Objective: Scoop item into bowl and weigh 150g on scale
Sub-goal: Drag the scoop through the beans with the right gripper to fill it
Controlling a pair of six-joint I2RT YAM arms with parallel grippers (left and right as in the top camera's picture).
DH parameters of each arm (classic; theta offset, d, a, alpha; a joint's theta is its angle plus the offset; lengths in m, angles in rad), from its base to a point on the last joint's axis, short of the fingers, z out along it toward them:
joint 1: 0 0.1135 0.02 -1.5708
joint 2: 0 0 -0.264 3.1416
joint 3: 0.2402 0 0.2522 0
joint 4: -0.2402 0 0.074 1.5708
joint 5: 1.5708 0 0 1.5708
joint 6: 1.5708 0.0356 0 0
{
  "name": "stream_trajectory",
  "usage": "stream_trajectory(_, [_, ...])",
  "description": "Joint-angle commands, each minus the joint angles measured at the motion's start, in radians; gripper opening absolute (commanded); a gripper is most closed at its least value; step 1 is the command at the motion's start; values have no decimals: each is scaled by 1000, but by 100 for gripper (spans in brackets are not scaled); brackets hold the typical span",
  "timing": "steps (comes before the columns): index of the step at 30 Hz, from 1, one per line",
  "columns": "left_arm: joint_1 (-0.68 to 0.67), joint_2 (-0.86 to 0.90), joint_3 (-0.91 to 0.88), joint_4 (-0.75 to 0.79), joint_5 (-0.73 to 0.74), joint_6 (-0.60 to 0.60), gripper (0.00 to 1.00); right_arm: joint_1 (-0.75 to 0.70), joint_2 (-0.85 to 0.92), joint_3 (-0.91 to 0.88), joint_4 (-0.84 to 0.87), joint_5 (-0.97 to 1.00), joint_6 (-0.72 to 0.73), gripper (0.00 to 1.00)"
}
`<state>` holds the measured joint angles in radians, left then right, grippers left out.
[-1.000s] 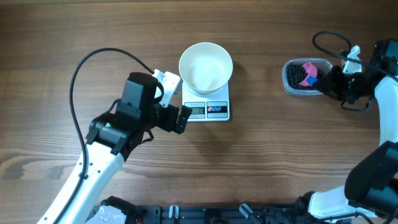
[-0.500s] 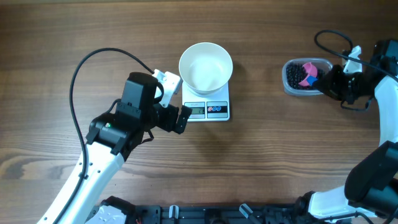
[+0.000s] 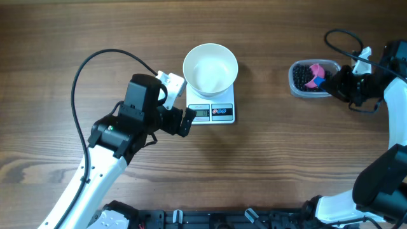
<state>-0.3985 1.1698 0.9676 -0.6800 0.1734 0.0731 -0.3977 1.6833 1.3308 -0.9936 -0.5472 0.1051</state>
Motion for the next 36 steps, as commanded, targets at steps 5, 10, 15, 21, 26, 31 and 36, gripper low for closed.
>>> stream_trajectory(5, [-5, 3, -6, 3, 16, 1, 100, -52, 17, -11, 3, -59, 26, 4])
stream_trajectory(10, [-5, 3, -6, 3, 16, 2, 100, -79, 17, -11, 5, -100, 17, 4])
stream_trajectory(15, [-5, 3, -6, 3, 16, 2, 100, -79, 17, -11, 0, -121, -1, 4])
stream_trajectory(21, [-5, 3, -6, 3, 16, 2, 100, -79, 17, -11, -7, -120, -2, 4])
stream_trajectory(26, [-5, 3, -6, 3, 16, 2, 100, -79, 17, -11, -19, -116, -28, 4])
stream_trajectory(31, [-5, 3, -6, 3, 16, 1, 100, -77, 17, -11, -20, -117, -32, 4])
stream_trajectory(36, [-5, 3, -6, 3, 16, 2, 100, -71, 17, -11, -33, -109, -100, 4])
